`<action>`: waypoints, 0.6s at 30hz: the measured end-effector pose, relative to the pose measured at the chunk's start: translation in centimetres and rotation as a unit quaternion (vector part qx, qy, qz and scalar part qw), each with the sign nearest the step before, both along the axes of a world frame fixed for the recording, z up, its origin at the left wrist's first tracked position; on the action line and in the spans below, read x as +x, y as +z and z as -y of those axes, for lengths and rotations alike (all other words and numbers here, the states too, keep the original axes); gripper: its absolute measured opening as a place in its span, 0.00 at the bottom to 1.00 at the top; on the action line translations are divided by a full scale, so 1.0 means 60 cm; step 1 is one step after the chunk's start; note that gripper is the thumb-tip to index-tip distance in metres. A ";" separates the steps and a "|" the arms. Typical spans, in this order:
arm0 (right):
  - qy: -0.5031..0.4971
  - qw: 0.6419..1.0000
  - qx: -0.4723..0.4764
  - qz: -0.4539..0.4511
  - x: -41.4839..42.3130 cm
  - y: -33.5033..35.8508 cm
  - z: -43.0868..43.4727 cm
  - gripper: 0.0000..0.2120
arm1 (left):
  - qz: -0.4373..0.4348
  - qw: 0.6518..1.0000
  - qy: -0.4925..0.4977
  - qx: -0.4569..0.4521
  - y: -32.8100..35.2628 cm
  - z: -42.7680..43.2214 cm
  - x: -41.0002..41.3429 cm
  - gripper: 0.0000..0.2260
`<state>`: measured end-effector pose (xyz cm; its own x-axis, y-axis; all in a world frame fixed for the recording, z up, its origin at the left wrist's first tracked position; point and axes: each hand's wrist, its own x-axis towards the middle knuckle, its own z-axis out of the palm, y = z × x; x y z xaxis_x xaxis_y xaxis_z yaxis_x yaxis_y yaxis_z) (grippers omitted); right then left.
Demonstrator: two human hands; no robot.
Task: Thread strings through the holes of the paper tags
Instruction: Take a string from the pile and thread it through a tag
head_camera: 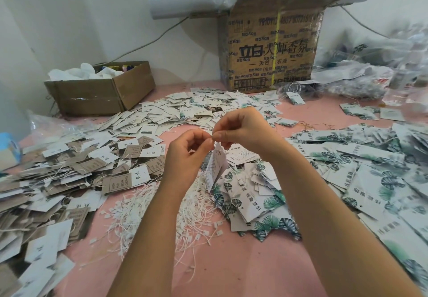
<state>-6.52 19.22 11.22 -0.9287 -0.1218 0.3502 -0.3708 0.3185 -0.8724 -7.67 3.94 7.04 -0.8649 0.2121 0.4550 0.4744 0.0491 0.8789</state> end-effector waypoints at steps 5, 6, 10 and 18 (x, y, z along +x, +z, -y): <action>0.062 0.994 -0.082 0.038 0.000 -0.002 0.004 0.07 | -0.003 0.999 -0.001 0.054 0.005 0.001 0.003 0.04; 0.073 0.992 -0.095 0.044 0.000 -0.003 0.006 0.07 | 0.001 0.998 0.004 0.061 0.005 0.002 0.003 0.05; 0.103 0.987 -0.107 0.055 0.001 -0.003 0.012 0.07 | 0.020 0.997 0.025 0.072 0.005 0.003 -0.001 0.11; 0.044 0.997 -0.069 0.006 0.004 0.001 0.033 0.11 | 0.027 0.996 0.067 0.059 -0.001 -0.005 -0.003 0.16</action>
